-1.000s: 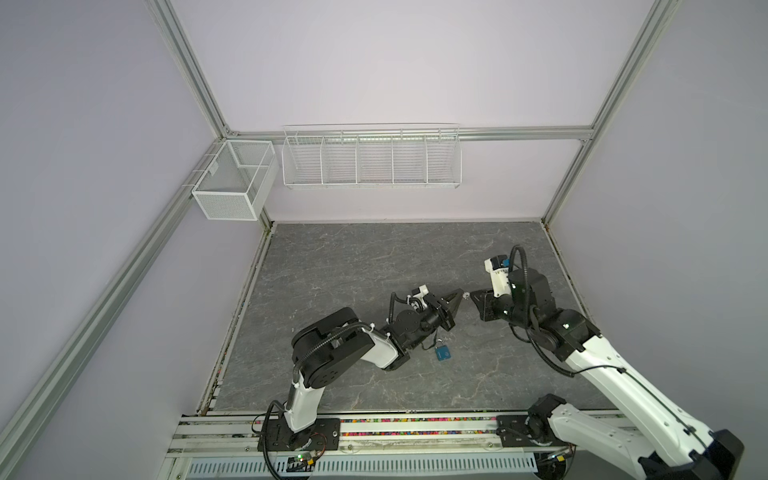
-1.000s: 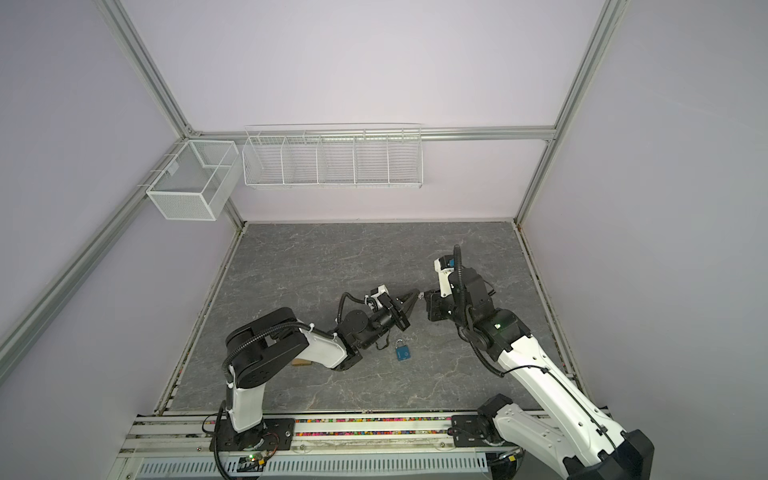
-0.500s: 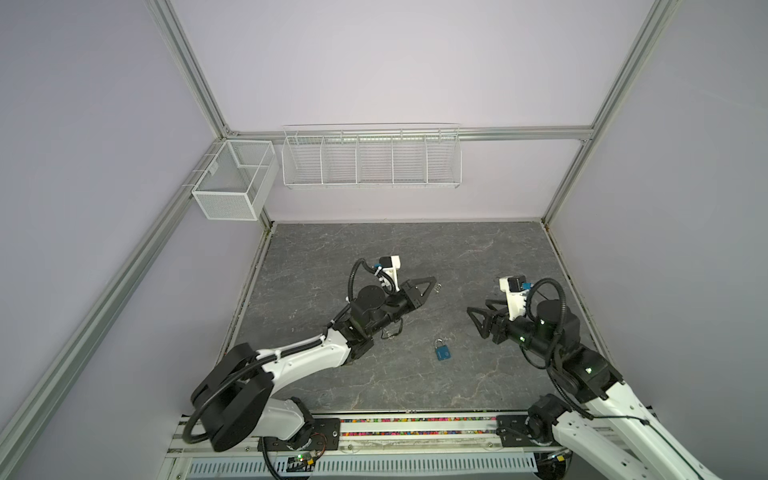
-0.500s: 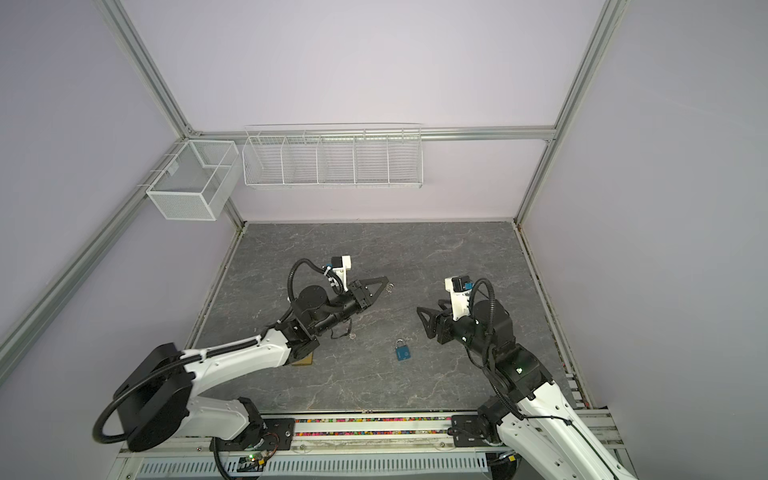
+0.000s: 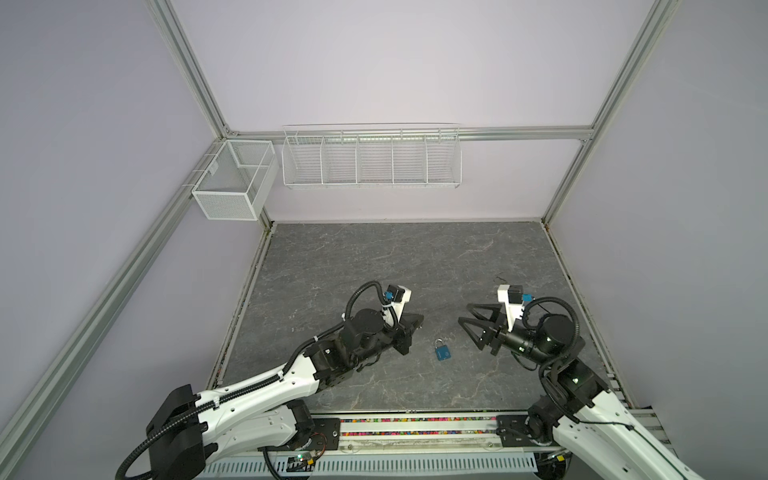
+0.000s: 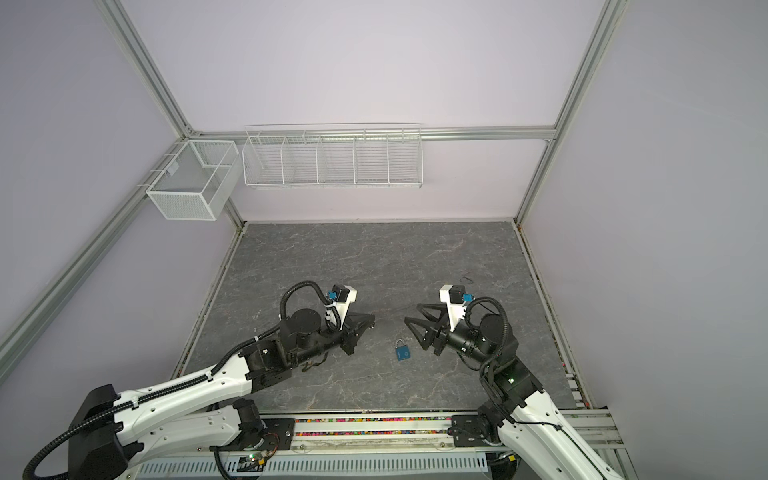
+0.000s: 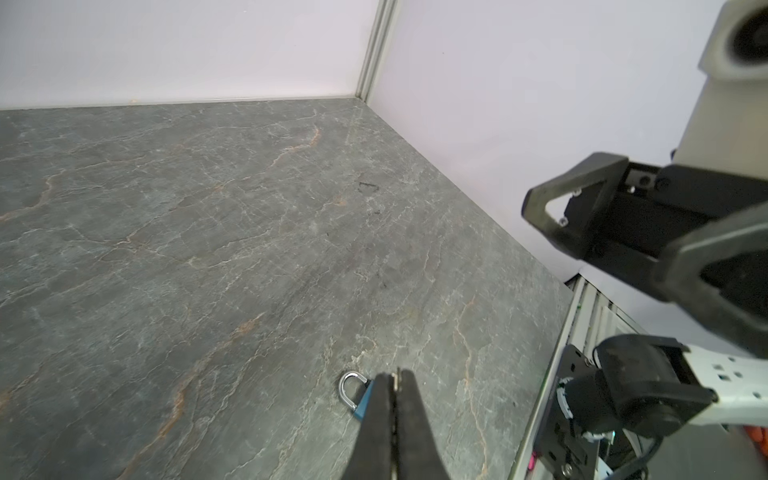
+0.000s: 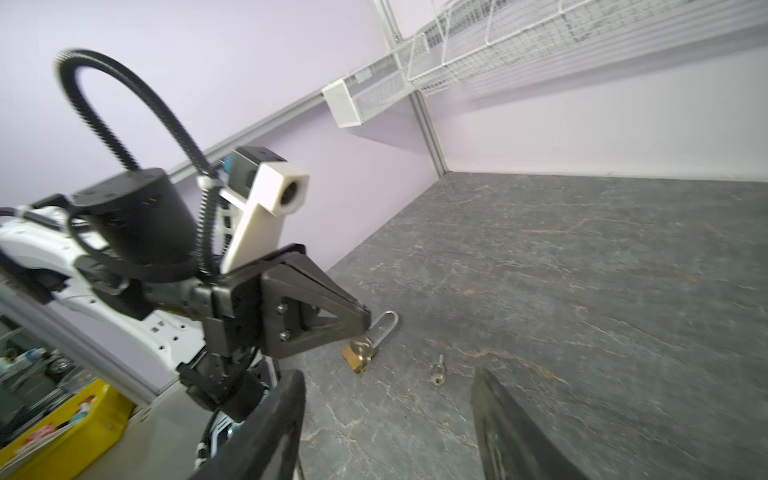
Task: Unlock with the key
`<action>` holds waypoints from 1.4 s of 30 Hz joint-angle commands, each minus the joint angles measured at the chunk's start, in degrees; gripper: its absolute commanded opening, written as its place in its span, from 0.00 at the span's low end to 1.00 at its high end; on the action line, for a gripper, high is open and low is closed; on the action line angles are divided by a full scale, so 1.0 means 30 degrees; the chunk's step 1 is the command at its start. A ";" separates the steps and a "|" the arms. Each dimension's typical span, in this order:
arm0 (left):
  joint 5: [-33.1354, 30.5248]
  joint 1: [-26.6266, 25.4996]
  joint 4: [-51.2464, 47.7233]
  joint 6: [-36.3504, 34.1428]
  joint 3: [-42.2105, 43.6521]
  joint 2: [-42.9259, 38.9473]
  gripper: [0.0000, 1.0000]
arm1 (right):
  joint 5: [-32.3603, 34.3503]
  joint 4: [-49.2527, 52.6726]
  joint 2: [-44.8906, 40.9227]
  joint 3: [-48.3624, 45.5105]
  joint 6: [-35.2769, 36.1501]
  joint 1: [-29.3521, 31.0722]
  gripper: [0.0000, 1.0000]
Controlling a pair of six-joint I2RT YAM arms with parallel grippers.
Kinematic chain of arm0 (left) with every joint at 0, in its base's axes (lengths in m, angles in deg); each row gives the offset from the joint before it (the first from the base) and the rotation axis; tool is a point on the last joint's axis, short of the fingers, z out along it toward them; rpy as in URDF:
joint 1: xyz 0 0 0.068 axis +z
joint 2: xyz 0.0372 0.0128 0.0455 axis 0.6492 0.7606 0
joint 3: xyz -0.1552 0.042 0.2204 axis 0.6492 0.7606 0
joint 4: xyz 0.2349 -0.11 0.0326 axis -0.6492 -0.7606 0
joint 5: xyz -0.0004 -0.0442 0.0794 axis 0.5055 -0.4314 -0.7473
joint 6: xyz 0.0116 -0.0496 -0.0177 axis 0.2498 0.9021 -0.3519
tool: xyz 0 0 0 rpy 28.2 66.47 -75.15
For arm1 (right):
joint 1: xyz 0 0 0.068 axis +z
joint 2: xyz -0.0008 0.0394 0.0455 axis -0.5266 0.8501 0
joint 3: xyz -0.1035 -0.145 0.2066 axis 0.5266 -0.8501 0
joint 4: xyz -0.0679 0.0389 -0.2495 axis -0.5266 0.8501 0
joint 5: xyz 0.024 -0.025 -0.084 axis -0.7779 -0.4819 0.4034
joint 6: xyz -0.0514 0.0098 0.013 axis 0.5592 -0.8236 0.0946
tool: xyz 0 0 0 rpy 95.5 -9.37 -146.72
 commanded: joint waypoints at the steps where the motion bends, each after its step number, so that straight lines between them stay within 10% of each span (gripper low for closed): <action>1: 0.1534 0.0025 0.3334 -0.1048 0.0356 -0.0859 0.00 | -0.2337 -0.1829 0.0446 0.0169 -0.0521 -0.0012 0.58; 42: 0.4244 0.0769 0.7115 0.1560 0.1085 -0.1788 0.00 | -0.4145 -0.6351 0.7468 0.2611 -0.0721 0.3618 0.25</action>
